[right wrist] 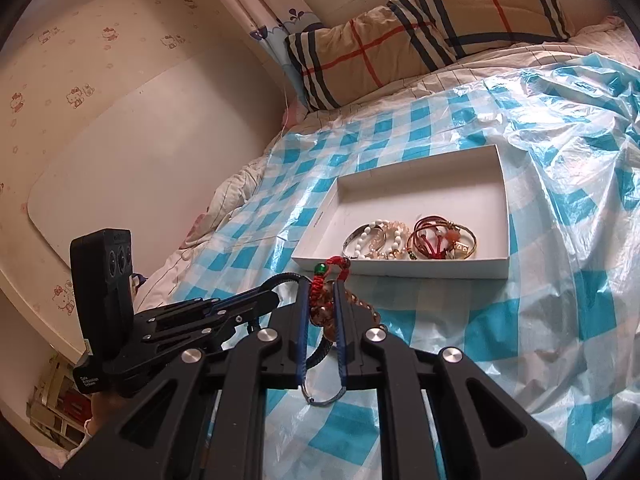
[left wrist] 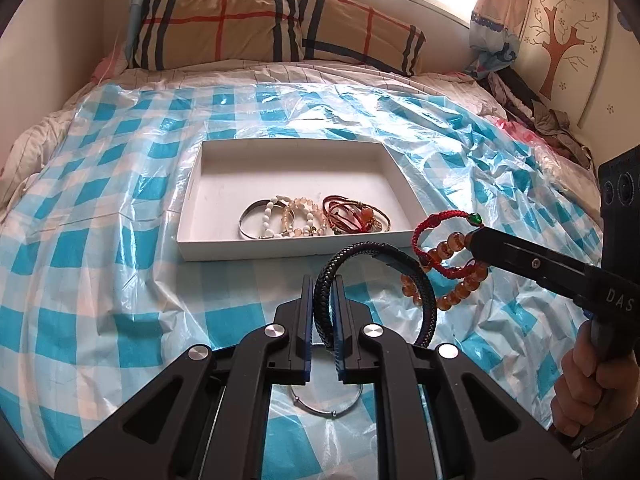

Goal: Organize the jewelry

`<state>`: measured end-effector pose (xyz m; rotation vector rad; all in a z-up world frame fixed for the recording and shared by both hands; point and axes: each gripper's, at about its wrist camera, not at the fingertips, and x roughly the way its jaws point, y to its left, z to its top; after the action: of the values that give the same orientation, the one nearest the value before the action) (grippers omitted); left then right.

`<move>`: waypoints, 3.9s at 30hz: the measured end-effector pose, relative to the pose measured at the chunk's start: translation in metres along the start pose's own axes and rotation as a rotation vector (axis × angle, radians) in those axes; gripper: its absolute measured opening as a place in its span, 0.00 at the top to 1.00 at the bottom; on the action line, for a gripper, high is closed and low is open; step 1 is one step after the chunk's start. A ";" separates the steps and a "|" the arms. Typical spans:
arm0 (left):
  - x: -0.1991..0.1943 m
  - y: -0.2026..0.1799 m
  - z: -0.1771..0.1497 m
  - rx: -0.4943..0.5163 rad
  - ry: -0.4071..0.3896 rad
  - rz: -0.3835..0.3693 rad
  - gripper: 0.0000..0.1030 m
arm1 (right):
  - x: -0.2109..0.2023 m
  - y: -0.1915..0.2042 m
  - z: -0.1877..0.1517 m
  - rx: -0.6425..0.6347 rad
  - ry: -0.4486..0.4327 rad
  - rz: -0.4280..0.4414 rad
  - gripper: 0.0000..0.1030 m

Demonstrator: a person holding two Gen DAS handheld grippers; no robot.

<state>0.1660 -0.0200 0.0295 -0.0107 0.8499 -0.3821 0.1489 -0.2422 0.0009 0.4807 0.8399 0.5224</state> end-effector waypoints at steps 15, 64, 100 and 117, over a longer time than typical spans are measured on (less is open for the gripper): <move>0.058 0.011 0.065 -0.045 -0.057 0.021 0.92 | 0.050 -0.017 0.067 -0.108 -0.067 -0.075 0.88; 0.000 0.032 -0.016 -0.100 -0.041 0.219 0.42 | 0.055 -0.030 0.063 -0.065 -0.047 -0.294 0.61; -0.167 -0.056 -0.133 0.012 -0.120 0.240 0.08 | -0.164 0.080 -0.173 -0.138 -0.097 -0.409 0.23; -0.229 -0.065 -0.153 0.019 -0.244 0.269 0.08 | -0.211 0.118 -0.204 -0.236 -0.203 -0.491 0.18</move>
<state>-0.1034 0.0173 0.1056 0.0724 0.5967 -0.1322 -0.1592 -0.2397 0.0723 0.0974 0.6594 0.1128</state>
